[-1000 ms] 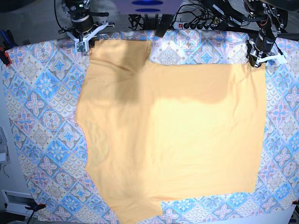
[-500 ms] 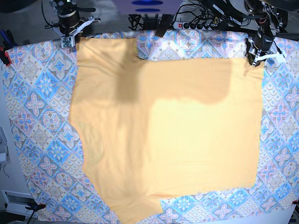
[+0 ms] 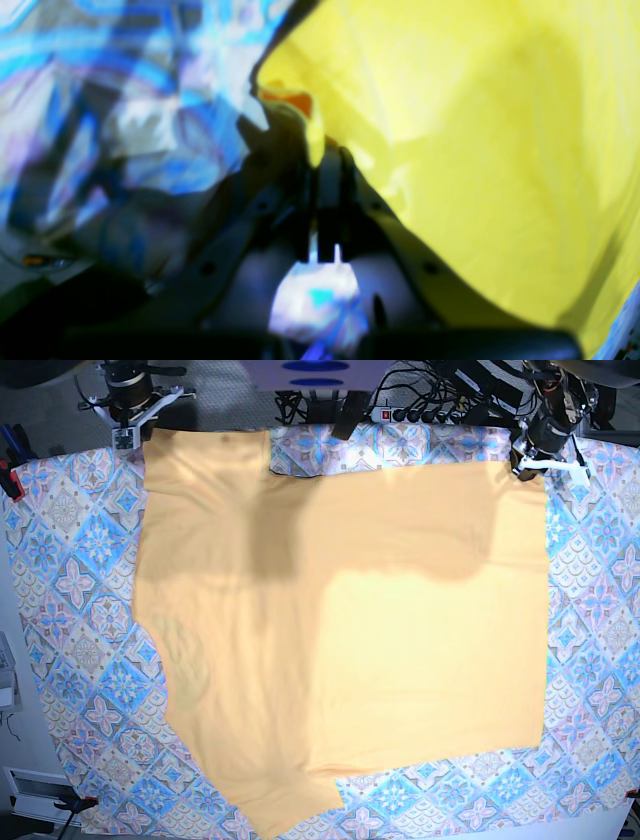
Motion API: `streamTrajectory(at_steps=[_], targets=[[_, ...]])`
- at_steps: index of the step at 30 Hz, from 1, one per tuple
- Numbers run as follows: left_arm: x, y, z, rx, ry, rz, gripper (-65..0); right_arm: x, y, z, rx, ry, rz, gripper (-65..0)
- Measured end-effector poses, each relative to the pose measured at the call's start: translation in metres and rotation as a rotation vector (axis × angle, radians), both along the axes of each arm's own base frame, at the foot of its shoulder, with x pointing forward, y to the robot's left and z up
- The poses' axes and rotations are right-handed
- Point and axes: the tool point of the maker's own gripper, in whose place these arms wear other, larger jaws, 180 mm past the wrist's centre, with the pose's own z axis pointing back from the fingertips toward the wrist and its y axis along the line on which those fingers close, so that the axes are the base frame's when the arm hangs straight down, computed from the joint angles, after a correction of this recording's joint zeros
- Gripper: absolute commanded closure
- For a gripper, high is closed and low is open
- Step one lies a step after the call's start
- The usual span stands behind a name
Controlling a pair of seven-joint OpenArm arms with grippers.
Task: Fold the T-shirt properly
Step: 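Pull the gripped shirt edge toward the robot with both grippers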
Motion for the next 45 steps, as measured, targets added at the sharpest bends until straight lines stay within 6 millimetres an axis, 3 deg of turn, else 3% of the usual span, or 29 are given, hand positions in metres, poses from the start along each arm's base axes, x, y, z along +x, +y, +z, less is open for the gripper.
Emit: streamTrajectory(at_steps=[3, 6, 10, 14, 16, 19, 23, 31, 37, 40, 45], targets=[[-0.017, -0.004, 0.003, 0.006, 0.032, -0.013, 0.0, -0.003, -0.018, 0.006, 0.003, -0.013, -0.058, -0.2], [-0.016, -0.008, 0.003, 0.009, 0.041, -0.030, 0.0, -0.013, -0.031, 0.007, -0.013, 0.004, -0.094, -0.2], [-0.014, -0.016, 0.004, 0.011, 0.037, -0.066, 0.0, -0.012, -0.037, 0.008, -0.023, 0.010, -0.081, -0.2], [-0.028, -0.024, 0.009, 0.008, 0.070, -0.092, 0.0, -0.013, -0.043, 0.012, -0.041, 0.008, -0.074, -0.2], [-0.023, -0.025, 0.017, 0.019, 0.056, -0.105, 0.0, -0.016, -0.042, 0.010, -0.038, 0.019, -0.076, -0.2], [0.002, -0.024, 0.038, 0.057, -0.023, -0.130, 0.0, -0.011, -0.041, 0.012, -0.035, 0.006, -0.075, -0.2], [0.030, -0.029, 0.065, 0.090, -0.120, -0.166, 0.0, 0.020, -0.036, 0.024, -0.030, -0.074, -0.060, -0.2], [0.078, -0.029, 0.086, 0.103, -0.237, -0.162, 0.0, 0.087, -0.022, 0.038, 0.003, -0.221, -0.037, -0.2], [0.111, -0.028, 0.101, 0.110, -0.316, -0.154, 0.0, 0.129, -0.024, 0.048, 0.009, -0.268, -0.059, -0.2], [0.130, -0.026, 0.101, 0.097, -0.347, -0.139, 0.0, 0.155, -0.024, 0.059, 0.016, -0.313, -0.062, -0.2], [0.144, -0.023, 0.091, 0.065, -0.343, -0.106, 0.0, 0.195, -0.005, 0.066, 0.060, -0.356, -0.029, -0.2]])
